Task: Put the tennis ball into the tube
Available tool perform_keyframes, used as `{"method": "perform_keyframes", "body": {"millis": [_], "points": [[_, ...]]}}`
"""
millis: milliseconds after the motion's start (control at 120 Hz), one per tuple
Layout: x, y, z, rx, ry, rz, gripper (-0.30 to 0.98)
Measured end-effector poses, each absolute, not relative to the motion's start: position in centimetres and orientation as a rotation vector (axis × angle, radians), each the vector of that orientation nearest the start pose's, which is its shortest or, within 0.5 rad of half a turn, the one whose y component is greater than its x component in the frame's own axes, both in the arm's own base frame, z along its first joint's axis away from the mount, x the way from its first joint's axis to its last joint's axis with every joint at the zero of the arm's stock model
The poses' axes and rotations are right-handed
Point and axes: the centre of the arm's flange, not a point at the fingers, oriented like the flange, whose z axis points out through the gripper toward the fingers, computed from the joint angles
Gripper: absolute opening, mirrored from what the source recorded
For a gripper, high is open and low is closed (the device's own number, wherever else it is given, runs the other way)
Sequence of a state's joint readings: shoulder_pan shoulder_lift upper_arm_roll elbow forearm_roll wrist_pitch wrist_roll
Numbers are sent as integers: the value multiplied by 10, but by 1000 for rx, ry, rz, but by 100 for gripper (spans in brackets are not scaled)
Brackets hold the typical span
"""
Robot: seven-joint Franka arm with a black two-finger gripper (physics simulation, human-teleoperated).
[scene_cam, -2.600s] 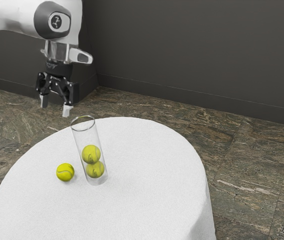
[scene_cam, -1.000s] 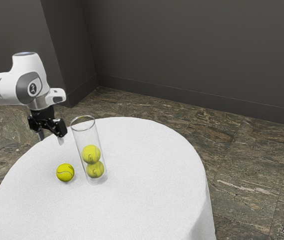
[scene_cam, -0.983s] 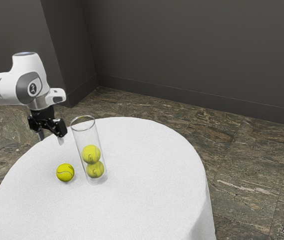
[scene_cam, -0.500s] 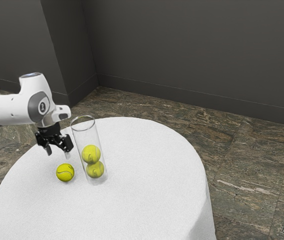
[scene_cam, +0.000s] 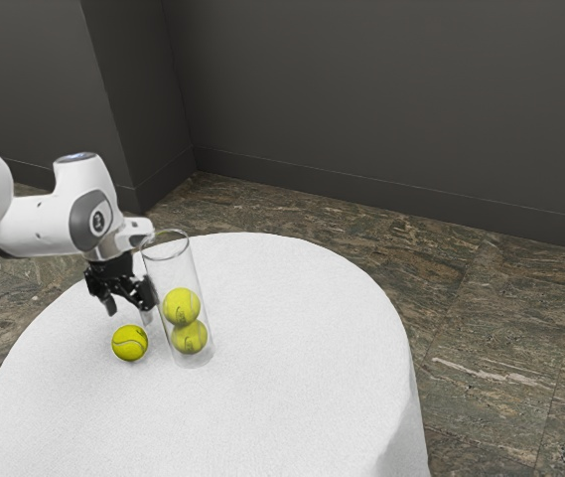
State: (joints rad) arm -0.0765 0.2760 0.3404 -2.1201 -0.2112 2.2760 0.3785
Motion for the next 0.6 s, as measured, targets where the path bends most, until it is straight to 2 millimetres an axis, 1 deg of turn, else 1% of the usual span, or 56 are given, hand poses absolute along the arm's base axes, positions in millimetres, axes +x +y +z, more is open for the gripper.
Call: {"method": "perform_keyframes", "body": {"millis": [92,217,342,425,517,600], "points": [[541,142,278,-3233,-43,130,69],[536,138,276,-3243,-35,145,69],[532,135,277,-3256,-35,158,69],[530,129,280,-3265,-23,169,69],[522,123,283,-3277,-22,183,69],[515,124,281,-3284,-37,201,69]]}}
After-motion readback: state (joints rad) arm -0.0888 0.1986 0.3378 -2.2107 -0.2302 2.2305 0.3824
